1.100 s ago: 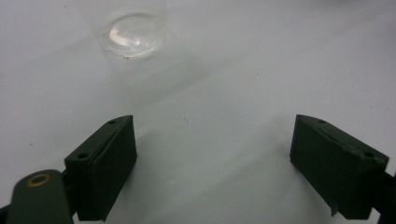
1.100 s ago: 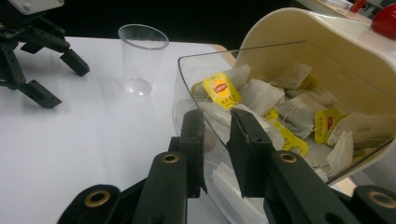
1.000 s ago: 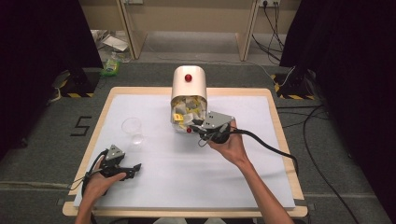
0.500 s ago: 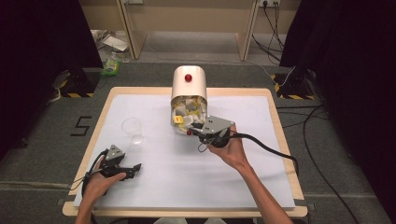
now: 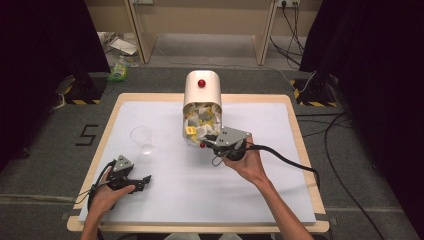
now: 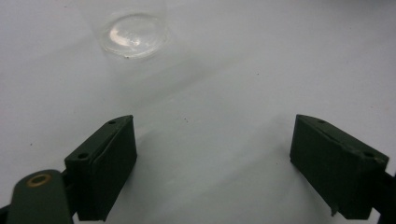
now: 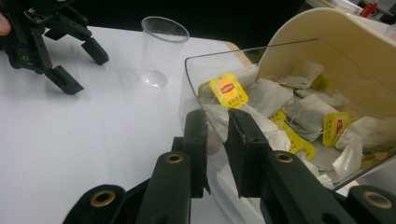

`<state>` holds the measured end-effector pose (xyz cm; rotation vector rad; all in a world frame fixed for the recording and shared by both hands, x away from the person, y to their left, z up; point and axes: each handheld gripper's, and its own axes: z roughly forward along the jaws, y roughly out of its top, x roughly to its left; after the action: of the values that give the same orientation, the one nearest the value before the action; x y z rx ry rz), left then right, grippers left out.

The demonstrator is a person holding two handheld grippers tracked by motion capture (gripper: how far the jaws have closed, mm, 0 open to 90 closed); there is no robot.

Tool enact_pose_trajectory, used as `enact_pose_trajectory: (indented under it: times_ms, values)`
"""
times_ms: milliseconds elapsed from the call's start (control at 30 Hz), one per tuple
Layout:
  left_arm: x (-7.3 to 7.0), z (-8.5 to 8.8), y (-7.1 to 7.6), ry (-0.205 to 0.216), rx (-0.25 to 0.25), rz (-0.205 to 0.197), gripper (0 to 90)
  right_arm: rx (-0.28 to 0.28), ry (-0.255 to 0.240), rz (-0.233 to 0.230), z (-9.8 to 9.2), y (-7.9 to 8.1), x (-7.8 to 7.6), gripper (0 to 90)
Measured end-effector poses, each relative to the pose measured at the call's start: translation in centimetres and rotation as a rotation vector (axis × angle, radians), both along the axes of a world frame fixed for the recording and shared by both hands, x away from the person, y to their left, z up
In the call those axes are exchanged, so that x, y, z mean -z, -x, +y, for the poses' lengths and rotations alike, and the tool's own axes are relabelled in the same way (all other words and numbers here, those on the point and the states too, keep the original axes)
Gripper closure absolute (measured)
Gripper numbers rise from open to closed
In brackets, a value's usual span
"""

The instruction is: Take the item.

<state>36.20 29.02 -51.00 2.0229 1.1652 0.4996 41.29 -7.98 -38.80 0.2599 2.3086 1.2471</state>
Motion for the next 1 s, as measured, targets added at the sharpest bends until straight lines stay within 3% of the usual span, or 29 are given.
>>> enact_pose_trajectory:
  times_ms: [100,200,267,633,867,967,1000]
  values:
    - [0.0,0.0,0.0,0.000,0.000,0.000,13.7,-0.001,-0.001,0.007,-0.1,-0.1,-0.1,77.8]
    - [0.0,0.0,0.0,0.000,0.000,0.000,13.7,0.018,-0.063,0.020,-0.3,-0.4,-0.7,73.6]
    - [0.0,0.0,0.0,0.000,0.000,0.001,13.7,0.023,-0.079,0.020,-0.4,-0.7,-1.0,73.1]
    - [0.0,0.0,0.0,0.001,0.000,0.001,13.7,0.050,-0.094,0.092,-0.2,-2.5,-1.0,67.9]
    - [0.0,0.0,0.0,0.001,0.000,0.001,13.7,0.044,-0.092,0.171,0.4,-3.9,-0.3,67.4]
    - [0.0,0.0,0.0,0.000,0.000,0.002,13.7,0.044,-0.085,0.182,0.5,-4.0,-0.1,69.0]
    - [0.0,0.0,0.0,0.002,0.000,0.001,13.7,0.037,-0.087,0.195,0.6,-4.1,-0.1,73.6]
